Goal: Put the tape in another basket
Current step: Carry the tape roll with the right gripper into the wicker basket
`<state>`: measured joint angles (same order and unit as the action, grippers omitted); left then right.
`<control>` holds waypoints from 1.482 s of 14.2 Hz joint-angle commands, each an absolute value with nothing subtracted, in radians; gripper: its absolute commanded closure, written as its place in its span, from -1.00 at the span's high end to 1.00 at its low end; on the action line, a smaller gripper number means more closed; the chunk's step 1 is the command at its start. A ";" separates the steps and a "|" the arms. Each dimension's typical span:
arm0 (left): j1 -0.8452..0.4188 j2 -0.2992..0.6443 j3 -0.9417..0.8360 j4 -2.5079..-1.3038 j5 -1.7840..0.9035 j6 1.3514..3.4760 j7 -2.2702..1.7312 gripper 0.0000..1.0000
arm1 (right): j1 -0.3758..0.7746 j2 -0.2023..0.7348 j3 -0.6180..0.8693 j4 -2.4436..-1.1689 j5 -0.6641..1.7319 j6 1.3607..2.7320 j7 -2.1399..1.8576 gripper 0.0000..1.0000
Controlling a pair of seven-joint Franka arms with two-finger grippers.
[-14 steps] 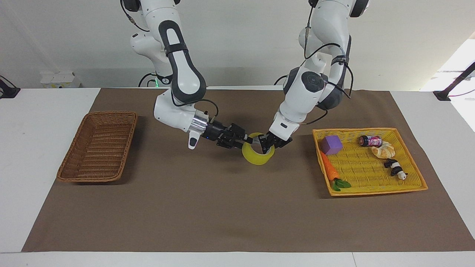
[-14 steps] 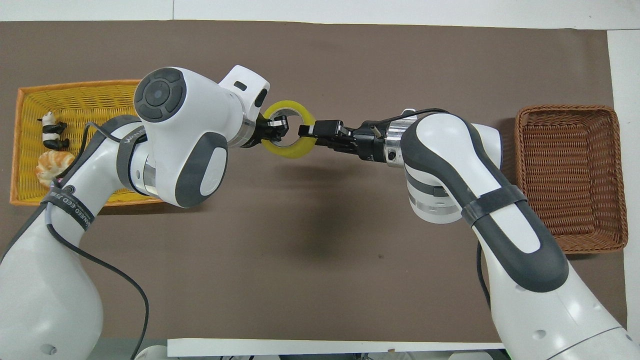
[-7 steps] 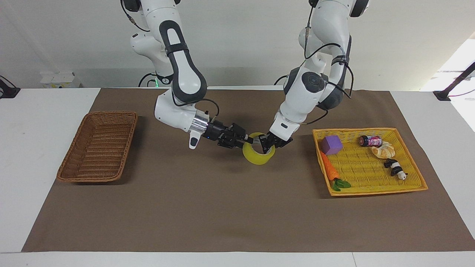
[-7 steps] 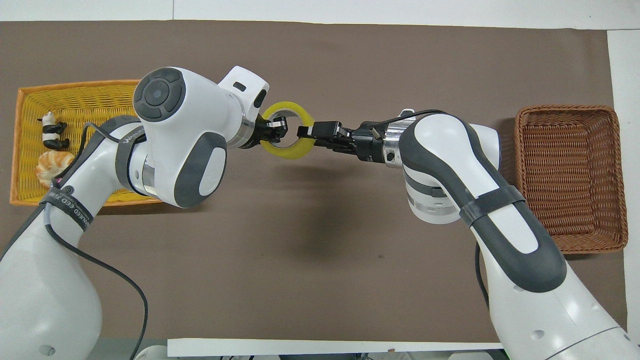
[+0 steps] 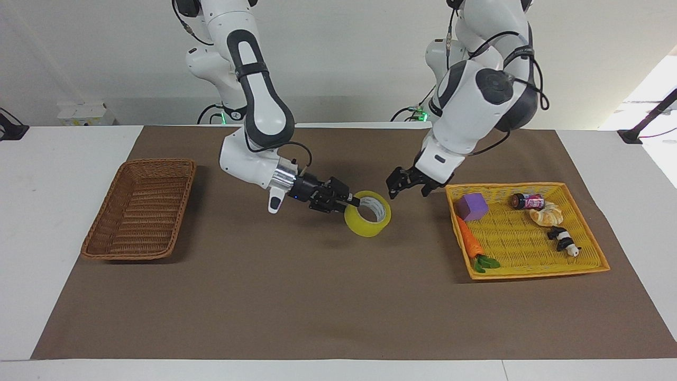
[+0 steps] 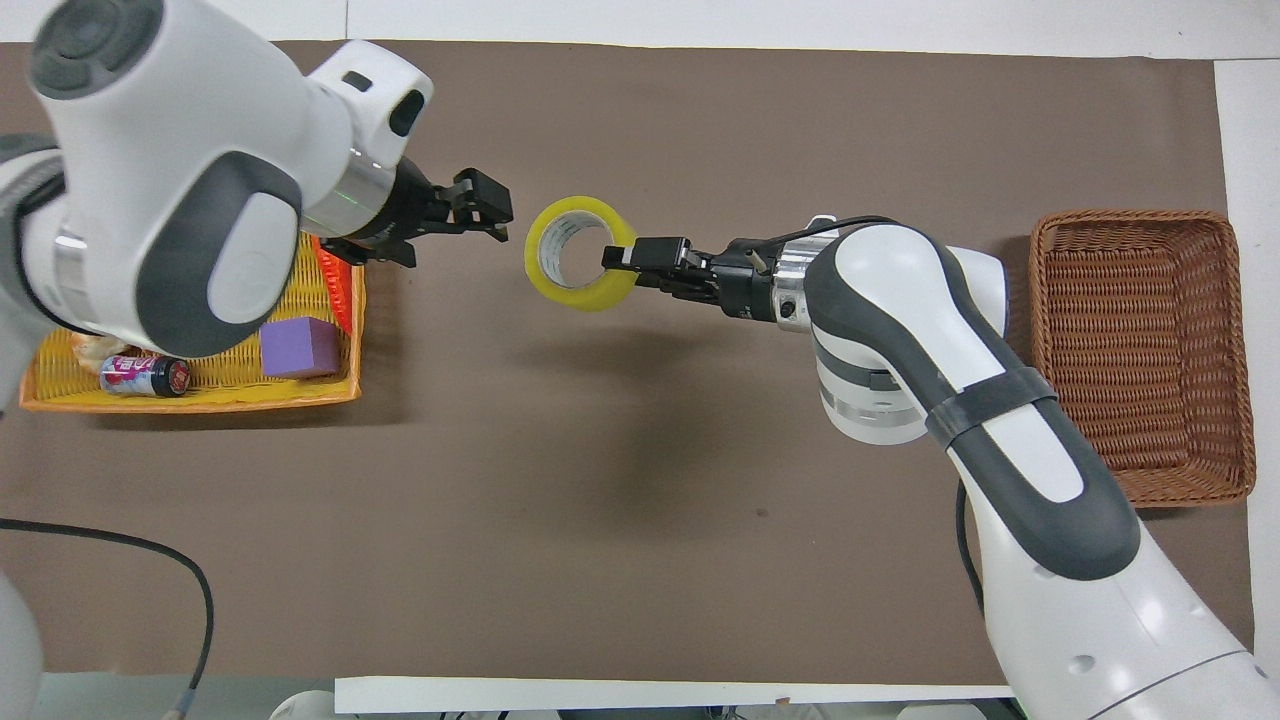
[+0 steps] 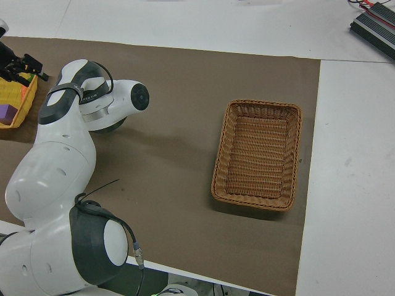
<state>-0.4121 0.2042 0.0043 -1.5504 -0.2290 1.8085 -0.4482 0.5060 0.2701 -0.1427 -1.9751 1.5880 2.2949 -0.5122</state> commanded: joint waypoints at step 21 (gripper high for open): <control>-0.037 0.039 0.025 -1.474 0.124 1.476 0.012 1.00 | -0.624 0.388 -0.141 -1.792 0.673 1.448 -0.788 -1.00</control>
<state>0.0134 0.0736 0.0417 -1.4777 0.0318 1.5464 0.0161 -0.6149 0.3674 -0.1475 -1.8009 0.6954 1.4466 -0.7253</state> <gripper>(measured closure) 0.000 0.458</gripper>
